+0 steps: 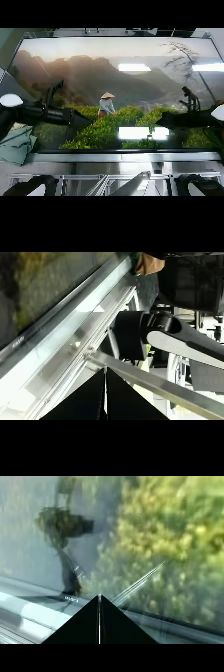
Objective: Fold the shirts.
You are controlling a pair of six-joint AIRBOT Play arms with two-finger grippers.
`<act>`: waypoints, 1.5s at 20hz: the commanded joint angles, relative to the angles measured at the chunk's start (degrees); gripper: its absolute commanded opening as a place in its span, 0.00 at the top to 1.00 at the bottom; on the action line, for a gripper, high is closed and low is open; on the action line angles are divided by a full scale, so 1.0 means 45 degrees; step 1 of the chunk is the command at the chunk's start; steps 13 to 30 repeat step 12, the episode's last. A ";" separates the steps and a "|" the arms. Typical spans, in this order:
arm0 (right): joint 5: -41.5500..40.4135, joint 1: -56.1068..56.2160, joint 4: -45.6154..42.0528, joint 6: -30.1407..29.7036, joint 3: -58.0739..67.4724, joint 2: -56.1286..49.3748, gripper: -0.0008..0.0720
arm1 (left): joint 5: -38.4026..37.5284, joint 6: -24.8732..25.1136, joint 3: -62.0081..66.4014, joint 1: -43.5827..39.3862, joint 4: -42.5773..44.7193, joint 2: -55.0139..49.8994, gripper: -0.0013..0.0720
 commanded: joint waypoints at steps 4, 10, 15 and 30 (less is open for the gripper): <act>-0.0855 0.0777 0.0432 -0.0078 -0.0763 0.0282 0.96 | 0.0899 -0.0019 -0.2288 -0.0073 0.0204 0.2302 0.98; -0.0855 0.0777 0.0427 -0.0073 -0.0763 0.0262 0.96 | 0.0879 -0.0024 -0.2404 -0.0068 0.0117 0.3079 0.98; -0.0855 0.0777 0.0427 -0.0073 -0.0763 0.0267 0.96 | 0.0879 -0.0024 -0.2399 -0.0068 0.0121 0.3177 0.98; -0.0855 0.0777 0.0427 -0.0073 -0.0763 0.0267 0.96 | 0.0879 -0.0024 -0.2399 -0.0068 0.0121 0.3177 0.98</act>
